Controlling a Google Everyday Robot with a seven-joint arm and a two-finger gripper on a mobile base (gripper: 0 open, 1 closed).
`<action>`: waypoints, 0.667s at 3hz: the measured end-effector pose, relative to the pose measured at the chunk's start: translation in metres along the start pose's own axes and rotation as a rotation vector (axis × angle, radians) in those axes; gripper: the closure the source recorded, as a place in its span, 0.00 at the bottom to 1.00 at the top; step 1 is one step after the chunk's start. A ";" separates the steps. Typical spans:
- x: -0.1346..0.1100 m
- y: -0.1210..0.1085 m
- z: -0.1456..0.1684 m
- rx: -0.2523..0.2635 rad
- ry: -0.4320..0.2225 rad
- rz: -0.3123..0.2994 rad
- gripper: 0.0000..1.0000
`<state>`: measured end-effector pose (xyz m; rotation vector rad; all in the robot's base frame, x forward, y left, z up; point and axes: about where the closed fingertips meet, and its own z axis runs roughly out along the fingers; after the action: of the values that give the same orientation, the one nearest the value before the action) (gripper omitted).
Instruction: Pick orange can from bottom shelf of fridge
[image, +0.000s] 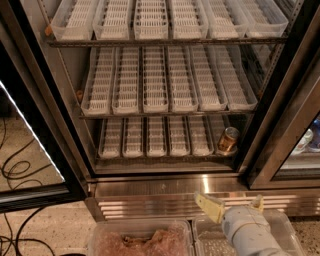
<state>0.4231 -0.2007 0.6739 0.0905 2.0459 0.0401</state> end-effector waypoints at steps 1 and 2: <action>0.000 -0.002 -0.001 0.005 -0.001 0.000 0.00; 0.001 0.006 0.003 0.007 -0.008 0.026 0.00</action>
Offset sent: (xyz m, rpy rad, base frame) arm 0.0156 0.0317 -0.0132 0.0986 -0.0366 -0.0729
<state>0.4259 -0.1947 0.6717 0.1209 2.0367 0.0485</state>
